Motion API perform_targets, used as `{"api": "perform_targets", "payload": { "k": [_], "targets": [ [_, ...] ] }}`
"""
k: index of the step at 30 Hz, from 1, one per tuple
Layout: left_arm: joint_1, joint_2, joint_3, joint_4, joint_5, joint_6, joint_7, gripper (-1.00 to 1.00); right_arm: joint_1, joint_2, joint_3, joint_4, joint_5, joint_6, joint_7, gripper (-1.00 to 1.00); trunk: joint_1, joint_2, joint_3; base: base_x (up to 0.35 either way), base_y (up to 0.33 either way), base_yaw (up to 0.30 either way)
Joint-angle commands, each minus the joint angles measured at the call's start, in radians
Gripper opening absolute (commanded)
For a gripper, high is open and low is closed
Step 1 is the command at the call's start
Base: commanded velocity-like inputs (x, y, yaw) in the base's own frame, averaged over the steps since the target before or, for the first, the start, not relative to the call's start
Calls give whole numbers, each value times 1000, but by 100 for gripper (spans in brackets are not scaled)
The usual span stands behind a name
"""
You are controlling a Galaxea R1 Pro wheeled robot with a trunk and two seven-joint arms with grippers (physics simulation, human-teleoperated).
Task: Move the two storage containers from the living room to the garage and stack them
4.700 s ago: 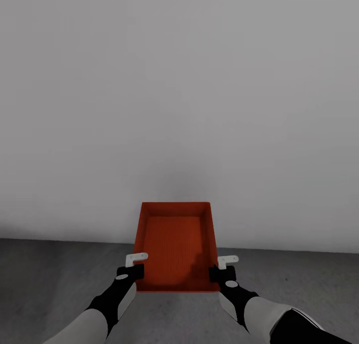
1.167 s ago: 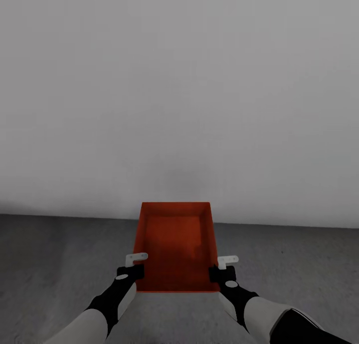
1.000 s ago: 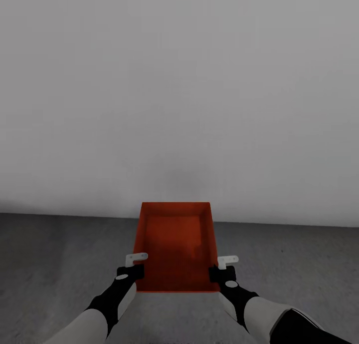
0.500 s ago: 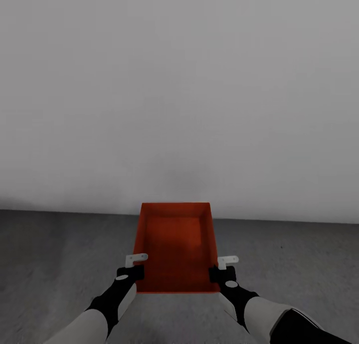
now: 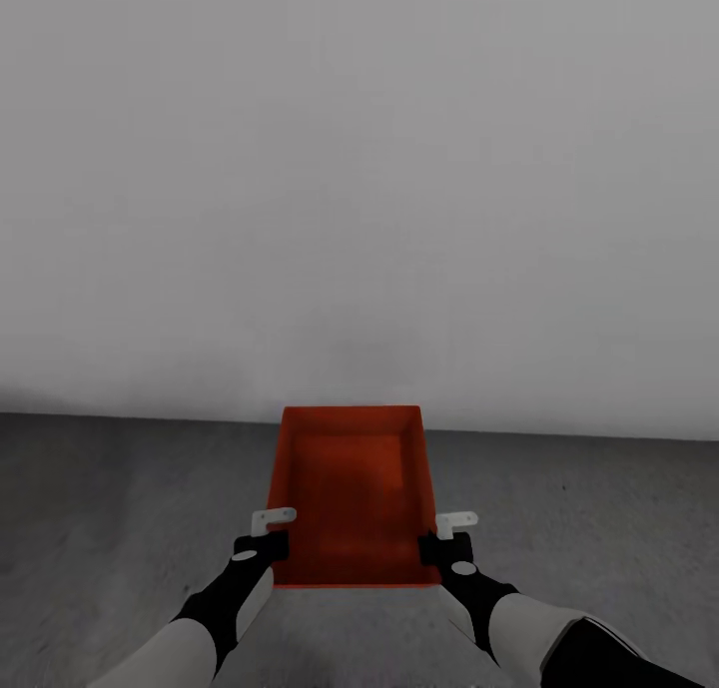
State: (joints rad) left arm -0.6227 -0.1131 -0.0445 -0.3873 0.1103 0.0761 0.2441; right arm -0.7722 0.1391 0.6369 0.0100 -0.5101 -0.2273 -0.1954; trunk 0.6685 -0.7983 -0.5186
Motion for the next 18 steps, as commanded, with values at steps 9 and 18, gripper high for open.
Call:
{"api": "perform_targets", "payload": {
  "k": [9,18],
  "targets": [
    [0,18,11,3,11,7,13,-100,-1,-1,-19,-1,-10,-18,-4,-100,0,-1,-15,0,0,0],
    [0,18,11,2,12,7,13,-100,-1,-1,-19,-1,-10,-20,-3,-100,0,-1,-30,0,0,0]
  ]
}}
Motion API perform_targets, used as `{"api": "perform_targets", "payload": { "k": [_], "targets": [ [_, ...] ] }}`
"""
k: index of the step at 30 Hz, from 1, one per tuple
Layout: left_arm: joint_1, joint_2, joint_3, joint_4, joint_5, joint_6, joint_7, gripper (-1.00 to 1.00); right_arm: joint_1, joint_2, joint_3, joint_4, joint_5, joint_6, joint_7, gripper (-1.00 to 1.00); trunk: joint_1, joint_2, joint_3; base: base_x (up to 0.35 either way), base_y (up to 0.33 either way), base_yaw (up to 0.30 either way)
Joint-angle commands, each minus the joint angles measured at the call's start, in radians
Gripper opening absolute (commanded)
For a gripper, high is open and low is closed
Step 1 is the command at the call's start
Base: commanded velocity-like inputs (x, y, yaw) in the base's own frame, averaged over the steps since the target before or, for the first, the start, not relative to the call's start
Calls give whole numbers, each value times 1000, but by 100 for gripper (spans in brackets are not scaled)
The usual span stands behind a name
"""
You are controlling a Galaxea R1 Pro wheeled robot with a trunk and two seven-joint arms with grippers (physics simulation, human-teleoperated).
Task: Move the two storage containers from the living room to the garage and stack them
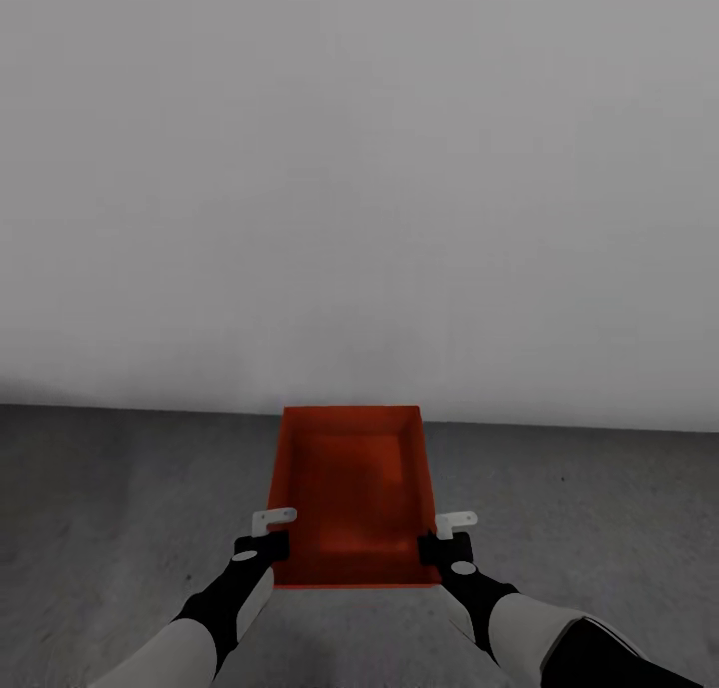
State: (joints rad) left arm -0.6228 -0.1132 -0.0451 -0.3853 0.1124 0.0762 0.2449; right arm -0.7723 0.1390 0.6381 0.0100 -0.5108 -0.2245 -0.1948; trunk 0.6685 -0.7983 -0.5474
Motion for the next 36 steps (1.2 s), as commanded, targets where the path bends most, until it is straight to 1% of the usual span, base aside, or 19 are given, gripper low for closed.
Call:
{"api": "perform_targets", "payload": {
  "k": [1,7,14,36],
  "targets": [
    [0,18,11,0,10,7,12,-100,-1,-1,-20,-1,-9,-22,-4,-100,0,-1,-2,0,0,0],
    [0,18,11,0,10,7,12,-100,-1,-1,-20,-1,-9,-22,-4,-100,0,-1,-11,0,0,4],
    [0,18,11,0,10,7,12,-100,-1,-1,-20,-1,-9,-22,-5,-100,0,-1,-12,0,0,2],
    [0,18,10,0,12,7,11,-100,-1,-1,-21,-1,-9,-22,-5,-100,84,-155,-81,0,0,0]
  ]
}}
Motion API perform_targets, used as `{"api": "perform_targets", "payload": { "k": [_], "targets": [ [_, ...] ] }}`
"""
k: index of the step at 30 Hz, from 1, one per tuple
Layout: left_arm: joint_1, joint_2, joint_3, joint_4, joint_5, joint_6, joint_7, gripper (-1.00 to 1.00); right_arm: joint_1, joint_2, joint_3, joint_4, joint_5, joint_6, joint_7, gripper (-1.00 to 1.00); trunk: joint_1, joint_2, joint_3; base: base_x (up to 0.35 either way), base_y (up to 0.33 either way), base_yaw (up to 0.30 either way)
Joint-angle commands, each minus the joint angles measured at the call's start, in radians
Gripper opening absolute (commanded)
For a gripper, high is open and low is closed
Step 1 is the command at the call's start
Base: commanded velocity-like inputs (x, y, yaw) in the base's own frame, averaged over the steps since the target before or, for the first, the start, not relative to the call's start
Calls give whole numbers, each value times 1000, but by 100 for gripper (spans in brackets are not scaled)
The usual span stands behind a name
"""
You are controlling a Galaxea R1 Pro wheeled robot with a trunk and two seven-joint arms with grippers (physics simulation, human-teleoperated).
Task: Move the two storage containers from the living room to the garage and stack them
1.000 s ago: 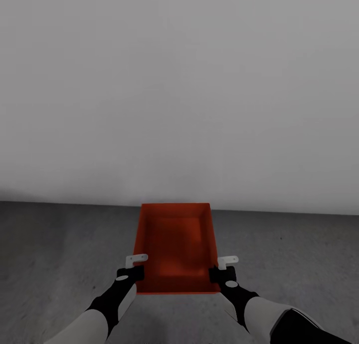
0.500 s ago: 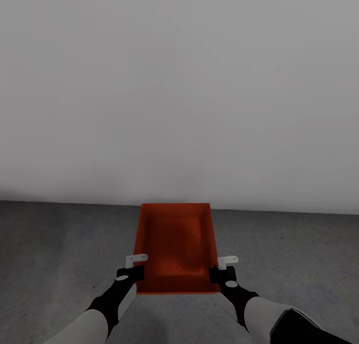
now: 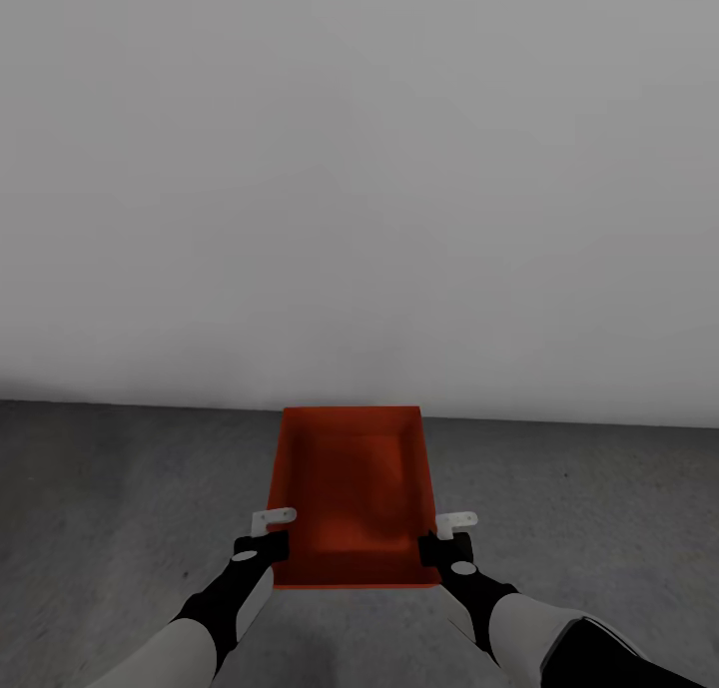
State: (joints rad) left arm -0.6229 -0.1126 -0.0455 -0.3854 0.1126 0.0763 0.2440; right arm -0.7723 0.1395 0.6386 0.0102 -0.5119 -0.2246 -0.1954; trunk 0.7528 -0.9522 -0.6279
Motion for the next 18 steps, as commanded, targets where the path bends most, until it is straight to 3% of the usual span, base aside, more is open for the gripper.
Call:
{"api": "perform_targets", "payload": {
  "k": [1,18],
  "targets": [
    [0,17,10,0,12,7,12,-100,-1,-1,-22,-1,-8,-22,-4,-100,4,-8,-4,0,0,0],
    [0,17,10,0,11,8,12,-100,-1,-1,-22,-1,-10,-22,-4,-100,69,-127,-60,0,0,0]
  ]
}}
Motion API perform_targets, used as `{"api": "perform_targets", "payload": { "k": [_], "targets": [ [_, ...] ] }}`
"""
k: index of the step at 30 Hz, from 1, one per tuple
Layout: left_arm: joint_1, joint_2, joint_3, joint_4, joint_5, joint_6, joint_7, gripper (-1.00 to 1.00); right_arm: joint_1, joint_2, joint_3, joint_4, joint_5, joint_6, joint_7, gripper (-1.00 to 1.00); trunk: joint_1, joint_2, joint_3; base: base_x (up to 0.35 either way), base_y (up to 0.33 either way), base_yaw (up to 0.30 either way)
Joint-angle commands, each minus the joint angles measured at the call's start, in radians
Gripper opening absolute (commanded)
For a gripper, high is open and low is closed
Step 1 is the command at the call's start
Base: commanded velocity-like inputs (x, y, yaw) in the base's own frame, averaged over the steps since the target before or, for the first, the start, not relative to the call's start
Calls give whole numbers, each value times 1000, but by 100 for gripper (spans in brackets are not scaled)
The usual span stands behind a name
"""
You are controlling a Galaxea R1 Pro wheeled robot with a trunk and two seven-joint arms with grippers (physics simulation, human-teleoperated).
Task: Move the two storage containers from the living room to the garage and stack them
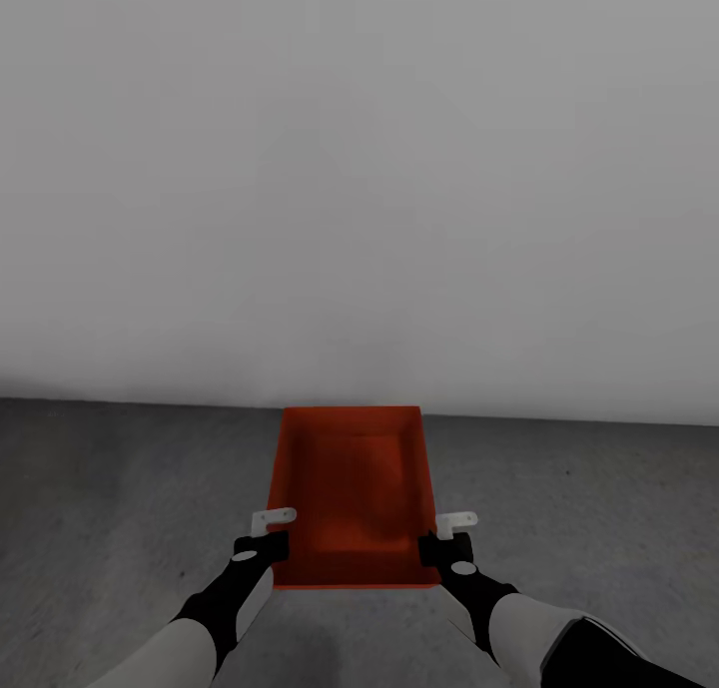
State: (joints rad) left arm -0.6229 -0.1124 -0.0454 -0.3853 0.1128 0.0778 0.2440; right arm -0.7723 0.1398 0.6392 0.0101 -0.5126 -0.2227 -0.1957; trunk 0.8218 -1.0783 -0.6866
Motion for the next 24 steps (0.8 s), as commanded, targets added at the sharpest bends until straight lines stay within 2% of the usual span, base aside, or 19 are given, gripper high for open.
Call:
{"api": "perform_targets", "payload": {
  "k": [1,24],
  "targets": [
    [0,17,10,0,11,7,12,-100,-1,-2,-23,-1,-9,-24,-4,-100,4,-8,-5,0,0,0],
    [0,17,11,0,10,7,12,-100,-1,-2,-23,-1,-9,-24,-4,-100,92,-169,-110,0,0,0]
  ]
}}
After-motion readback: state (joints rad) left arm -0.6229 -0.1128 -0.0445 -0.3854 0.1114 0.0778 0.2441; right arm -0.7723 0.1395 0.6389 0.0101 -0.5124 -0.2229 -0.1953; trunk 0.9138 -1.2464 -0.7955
